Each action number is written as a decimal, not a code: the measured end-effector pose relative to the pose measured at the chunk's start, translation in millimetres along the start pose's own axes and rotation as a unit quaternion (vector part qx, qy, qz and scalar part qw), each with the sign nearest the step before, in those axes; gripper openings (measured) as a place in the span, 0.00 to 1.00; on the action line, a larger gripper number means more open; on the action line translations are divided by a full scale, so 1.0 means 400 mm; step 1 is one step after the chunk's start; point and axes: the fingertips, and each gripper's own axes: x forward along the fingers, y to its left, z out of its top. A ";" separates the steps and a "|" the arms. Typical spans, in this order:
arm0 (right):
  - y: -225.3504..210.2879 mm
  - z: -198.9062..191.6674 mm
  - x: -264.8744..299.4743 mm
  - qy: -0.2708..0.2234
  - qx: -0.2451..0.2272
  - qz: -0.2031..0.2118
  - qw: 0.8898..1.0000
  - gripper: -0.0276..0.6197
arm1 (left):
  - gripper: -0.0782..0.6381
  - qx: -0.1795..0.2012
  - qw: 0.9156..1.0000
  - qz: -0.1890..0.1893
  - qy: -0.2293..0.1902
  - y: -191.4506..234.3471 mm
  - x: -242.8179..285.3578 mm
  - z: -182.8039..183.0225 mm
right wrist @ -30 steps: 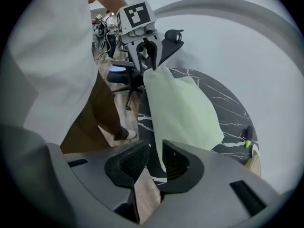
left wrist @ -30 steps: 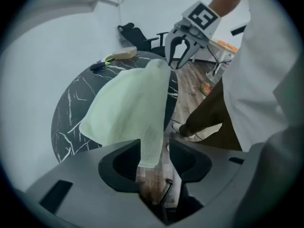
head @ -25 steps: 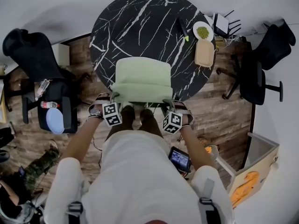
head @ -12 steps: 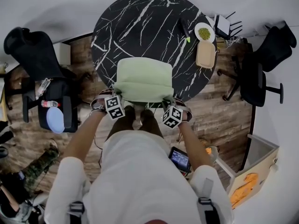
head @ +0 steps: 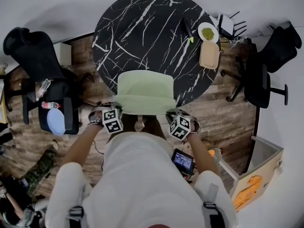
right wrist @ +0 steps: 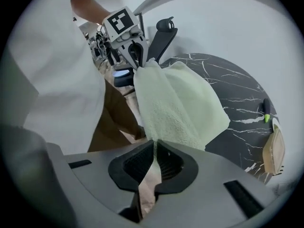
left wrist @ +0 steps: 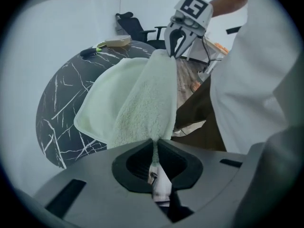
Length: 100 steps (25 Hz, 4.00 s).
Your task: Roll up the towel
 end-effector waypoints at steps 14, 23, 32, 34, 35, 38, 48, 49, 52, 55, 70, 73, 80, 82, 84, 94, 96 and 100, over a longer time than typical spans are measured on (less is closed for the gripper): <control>-0.172 0.089 -0.074 -0.025 0.030 0.000 0.999 0.06 | 0.15 -0.016 0.999 -0.048 -0.004 0.135 -0.057 0.043; -0.329 0.099 0.010 0.002 0.017 -0.068 0.998 0.06 | 0.17 -0.088 0.996 -0.028 -0.008 0.298 -0.007 0.076; -0.389 0.092 0.046 -0.021 0.051 -0.168 0.984 0.08 | 0.20 -0.245 0.963 0.087 -0.067 0.420 0.005 0.061; -0.411 0.101 0.004 -0.044 0.059 -0.199 0.977 0.12 | 0.23 -0.283 0.949 0.104 -0.096 0.446 -0.024 0.050; -0.421 0.106 -0.025 -0.058 0.063 -0.213 0.973 0.14 | 0.24 -0.296 0.943 0.110 -0.108 0.451 -0.044 0.043; -0.425 0.107 -0.122 -0.095 0.077 -0.251 0.960 0.13 | 0.21 -0.275 0.940 0.158 -0.122 0.444 -0.120 0.019; -0.249 0.111 0.015 -0.082 0.097 -0.162 0.979 0.04 | 0.11 -0.111 0.985 0.121 -0.055 0.256 -0.035 0.121; -0.257 0.106 0.038 -0.073 0.097 -0.158 0.980 0.04 | 0.11 -0.118 0.986 0.110 -0.038 0.253 0.003 0.099; -0.289 0.108 0.072 -0.062 0.101 -0.152 0.981 0.04 | 0.11 -0.180 0.979 0.088 -0.046 0.247 0.056 0.055; -0.315 0.109 0.079 -0.061 0.108 -0.149 0.981 0.04 | 0.11 -0.190 0.976 0.090 -0.051 0.253 0.055 0.064; -0.365 0.121 -0.265 -0.223 0.204 -0.240 0.922 0.04 | 0.11 -0.316 0.895 0.158 -0.271 0.308 -0.273 0.111; -0.365 0.160 -0.362 -0.284 0.222 -0.248 0.899 0.04 | 0.11 -0.334 0.855 0.160 -0.362 0.309 -0.401 0.158; -0.332 0.371 -0.596 -0.445 0.185 -0.232 0.845 0.04 | 0.11 -0.262 0.804 0.176 -0.503 0.286 -0.665 0.346; -0.319 0.427 -0.671 -0.482 0.170 -0.235 0.827 0.04 | 0.11 -0.247 0.786 0.177 -0.538 0.272 -0.736 0.390; -0.300 0.472 -0.741 -0.514 0.156 -0.237 0.809 0.04 | 0.11 -0.240 0.767 0.179 -0.567 0.259 -0.806 0.415; -0.178 0.511 -0.925 -0.595 0.129 -0.246 0.754 0.04 | 0.11 -0.212 0.735 0.176 -0.620 0.181 -0.928 0.436; -0.153 0.514 -0.934 -0.586 0.120 -0.246 0.762 0.04 | 0.11 -0.204 0.742 0.184 -0.611 0.161 -0.935 0.433; -0.136 0.530 -0.978 -0.586 0.107 -0.251 0.763 0.04 | 0.11 -0.185 0.740 0.199 -0.615 0.150 -0.980 0.444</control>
